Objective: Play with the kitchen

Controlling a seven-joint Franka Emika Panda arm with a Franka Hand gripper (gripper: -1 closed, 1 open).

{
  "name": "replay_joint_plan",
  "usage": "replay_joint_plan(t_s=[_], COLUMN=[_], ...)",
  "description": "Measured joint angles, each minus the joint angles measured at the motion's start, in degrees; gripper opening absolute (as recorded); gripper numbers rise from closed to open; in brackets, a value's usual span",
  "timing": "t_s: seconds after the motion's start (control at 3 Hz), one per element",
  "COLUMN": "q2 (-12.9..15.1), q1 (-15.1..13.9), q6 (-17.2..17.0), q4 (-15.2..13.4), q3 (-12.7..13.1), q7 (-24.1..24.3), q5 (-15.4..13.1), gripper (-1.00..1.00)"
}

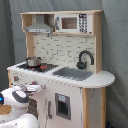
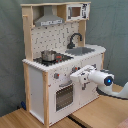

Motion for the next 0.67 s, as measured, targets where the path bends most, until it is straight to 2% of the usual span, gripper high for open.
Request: replay_joint_plan(t_s=[0.33,0.67], q2=[0.00,0.14], q1=[0.03,0.29], q6=[-0.07,-0.49], q4=[-0.03,-0.07], q3=[0.01,0.06], q7=[0.00,9.25], q5=[0.00,0.14], gripper=[1.00,1.00])
